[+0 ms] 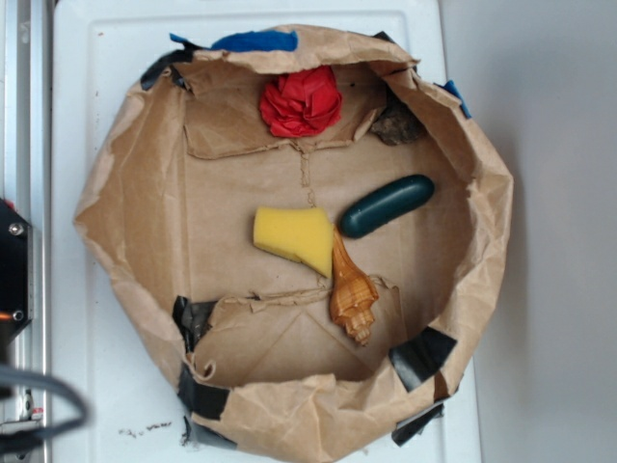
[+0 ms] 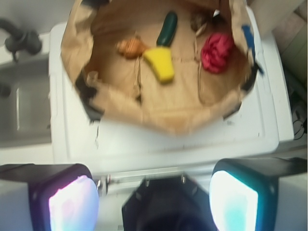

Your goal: Grab the green sponge.

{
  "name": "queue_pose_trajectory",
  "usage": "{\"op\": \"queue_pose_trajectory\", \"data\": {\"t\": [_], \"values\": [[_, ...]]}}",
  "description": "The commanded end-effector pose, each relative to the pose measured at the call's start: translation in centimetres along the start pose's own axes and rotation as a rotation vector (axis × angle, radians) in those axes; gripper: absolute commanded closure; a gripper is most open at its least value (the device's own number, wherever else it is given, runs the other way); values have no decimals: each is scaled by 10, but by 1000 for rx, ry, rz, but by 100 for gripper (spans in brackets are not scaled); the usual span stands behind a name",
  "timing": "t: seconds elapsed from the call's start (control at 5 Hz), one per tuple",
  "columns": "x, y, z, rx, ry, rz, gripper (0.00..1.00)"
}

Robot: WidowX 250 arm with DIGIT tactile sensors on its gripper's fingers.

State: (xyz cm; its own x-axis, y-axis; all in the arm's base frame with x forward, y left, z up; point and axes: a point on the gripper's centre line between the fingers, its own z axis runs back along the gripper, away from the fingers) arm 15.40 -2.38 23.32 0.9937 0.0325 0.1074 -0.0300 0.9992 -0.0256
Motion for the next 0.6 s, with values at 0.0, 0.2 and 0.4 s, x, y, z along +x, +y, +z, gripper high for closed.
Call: {"op": "queue_pose_trajectory", "data": {"t": [0.0,0.2,0.4], "values": [[45,-9,-1,-21,-102,-95,0],[65,0,-21,3,-126,-310,0],[75,15,-48,21,-73,-469,0]]}}
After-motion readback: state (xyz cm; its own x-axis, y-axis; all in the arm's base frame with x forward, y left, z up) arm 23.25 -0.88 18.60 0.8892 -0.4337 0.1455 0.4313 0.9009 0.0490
